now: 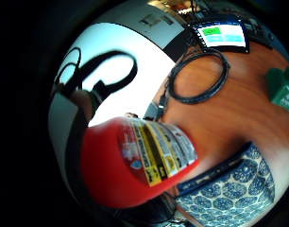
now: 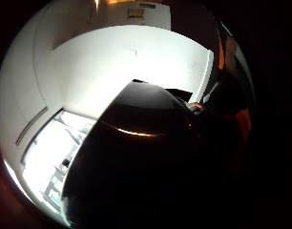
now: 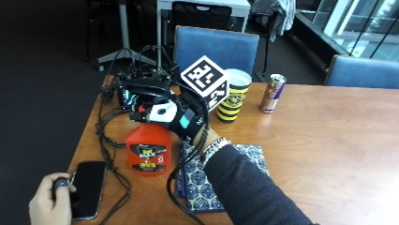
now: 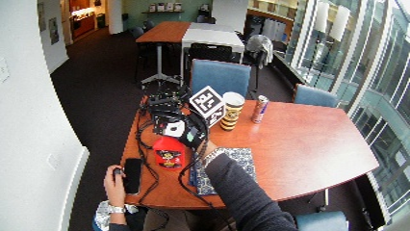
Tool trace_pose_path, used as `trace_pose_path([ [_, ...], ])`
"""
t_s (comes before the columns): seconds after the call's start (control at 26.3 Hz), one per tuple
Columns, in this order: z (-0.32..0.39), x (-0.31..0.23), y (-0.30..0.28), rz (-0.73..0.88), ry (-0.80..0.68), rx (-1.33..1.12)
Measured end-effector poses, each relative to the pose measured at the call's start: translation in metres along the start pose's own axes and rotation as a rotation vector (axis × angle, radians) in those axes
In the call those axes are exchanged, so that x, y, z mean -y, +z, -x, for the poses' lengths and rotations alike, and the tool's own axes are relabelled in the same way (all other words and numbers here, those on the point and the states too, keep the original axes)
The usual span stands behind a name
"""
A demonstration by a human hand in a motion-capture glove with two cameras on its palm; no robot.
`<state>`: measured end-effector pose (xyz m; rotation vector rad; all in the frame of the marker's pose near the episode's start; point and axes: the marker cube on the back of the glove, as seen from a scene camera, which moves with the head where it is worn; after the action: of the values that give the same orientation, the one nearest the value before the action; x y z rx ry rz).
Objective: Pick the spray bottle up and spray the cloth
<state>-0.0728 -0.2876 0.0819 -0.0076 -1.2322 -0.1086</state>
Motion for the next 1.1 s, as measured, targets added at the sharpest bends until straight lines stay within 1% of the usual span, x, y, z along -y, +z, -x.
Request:
trace_pose_path([
  [0.11,-0.006,-0.005,-0.021,-0.018,0.038,-0.034],
  [0.23,-0.011,-0.019,-0.047,-0.050,0.081,-0.135],
  [0.42,-0.007,-0.053,-0.082,-0.098,0.135,-0.421],
  [0.61,0.014,-0.099,-0.099,-0.125,0.134,-0.699],
  [0.68,0.020,-0.120,-0.093,-0.112,0.118,-0.753],
  [0.84,0.028,-0.154,-0.063,-0.055,0.084,-0.814],
  [0.99,0.034,-0.175,-0.035,-0.001,0.047,-0.873],
  [1.1,0.041,-0.186,-0.018,0.010,0.009,-0.924],
])
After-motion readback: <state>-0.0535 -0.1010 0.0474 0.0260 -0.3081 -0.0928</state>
